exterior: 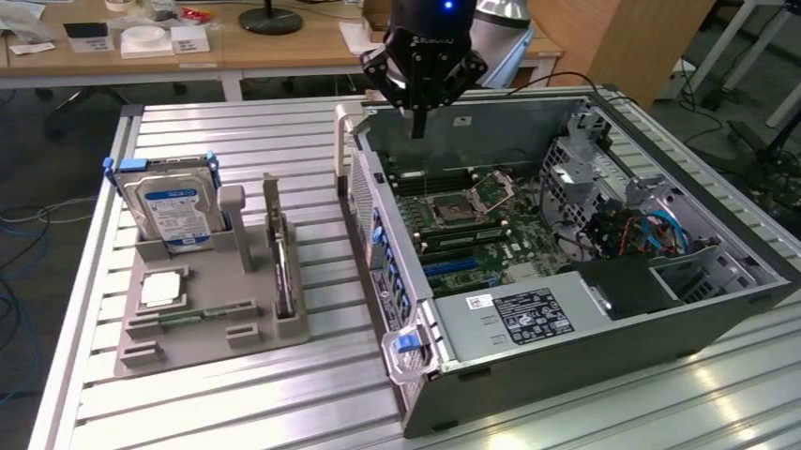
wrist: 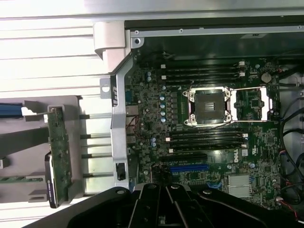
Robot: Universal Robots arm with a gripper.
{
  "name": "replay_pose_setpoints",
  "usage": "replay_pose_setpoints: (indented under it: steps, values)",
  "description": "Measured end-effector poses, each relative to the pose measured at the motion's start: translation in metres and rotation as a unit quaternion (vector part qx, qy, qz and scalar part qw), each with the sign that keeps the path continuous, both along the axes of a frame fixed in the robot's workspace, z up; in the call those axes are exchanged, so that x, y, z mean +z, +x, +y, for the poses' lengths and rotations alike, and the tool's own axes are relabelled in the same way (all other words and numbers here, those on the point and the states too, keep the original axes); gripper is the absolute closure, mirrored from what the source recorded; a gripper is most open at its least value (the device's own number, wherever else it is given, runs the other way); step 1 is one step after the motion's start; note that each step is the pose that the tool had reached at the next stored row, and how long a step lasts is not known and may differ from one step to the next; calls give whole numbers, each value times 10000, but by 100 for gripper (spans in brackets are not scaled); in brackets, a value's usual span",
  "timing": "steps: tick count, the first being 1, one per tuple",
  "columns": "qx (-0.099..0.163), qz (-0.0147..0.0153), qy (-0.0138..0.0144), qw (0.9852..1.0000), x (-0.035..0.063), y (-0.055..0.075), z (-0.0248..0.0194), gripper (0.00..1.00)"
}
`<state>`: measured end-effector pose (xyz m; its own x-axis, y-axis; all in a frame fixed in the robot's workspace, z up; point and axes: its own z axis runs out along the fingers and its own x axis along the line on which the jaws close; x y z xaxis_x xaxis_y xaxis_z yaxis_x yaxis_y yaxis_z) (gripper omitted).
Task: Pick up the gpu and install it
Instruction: 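Reach for the gpu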
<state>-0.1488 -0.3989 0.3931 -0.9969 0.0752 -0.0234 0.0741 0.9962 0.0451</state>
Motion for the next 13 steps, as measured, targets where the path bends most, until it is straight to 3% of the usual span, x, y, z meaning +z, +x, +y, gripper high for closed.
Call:
replay_pose_setpoints:
  steps: [13]
  values:
    - [0,0,0,10000,-1,-105,0,89]
